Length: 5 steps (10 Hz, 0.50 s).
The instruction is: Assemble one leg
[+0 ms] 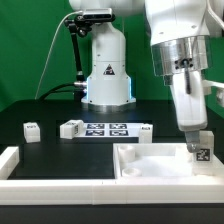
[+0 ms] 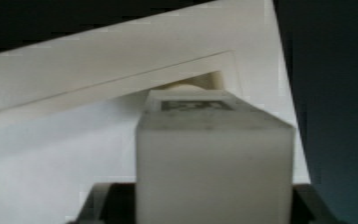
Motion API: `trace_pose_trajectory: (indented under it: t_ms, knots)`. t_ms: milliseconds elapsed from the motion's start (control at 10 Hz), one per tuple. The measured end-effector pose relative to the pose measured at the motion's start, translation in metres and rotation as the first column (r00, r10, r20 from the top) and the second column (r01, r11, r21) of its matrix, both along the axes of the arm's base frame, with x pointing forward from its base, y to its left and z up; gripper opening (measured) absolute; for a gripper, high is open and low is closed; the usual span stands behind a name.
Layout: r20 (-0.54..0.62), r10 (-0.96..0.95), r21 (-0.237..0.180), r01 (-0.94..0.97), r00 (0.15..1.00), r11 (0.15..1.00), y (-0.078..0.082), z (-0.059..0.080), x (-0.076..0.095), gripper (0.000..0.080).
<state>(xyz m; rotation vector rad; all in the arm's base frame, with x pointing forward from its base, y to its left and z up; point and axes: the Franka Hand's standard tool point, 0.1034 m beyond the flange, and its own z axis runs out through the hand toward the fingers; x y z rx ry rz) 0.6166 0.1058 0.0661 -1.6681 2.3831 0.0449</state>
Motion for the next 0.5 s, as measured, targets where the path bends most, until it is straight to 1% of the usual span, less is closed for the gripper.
trace_pose_trajectory:
  t_ms: [100, 200, 400, 500]
  knots:
    - [-0.027, -0.165, 0.043, 0.166, 0.986, 0.985, 0.0018, -0.0001, -0.0006, 0.0294]
    - [-0.059, -0.312, 0.074, 0.316, 0.948, 0.946, 0.0037, 0.0002, -0.0007, 0.0294]
    - [-0.069, -0.372, 0.103, 0.378, 0.926, 0.920, 0.0063, 0.0003, -0.0006, 0.0294]
    - [-0.059, -0.345, 0.099, 0.350, 0.937, 0.932, 0.0064, 0.0004, -0.0007, 0.0294]
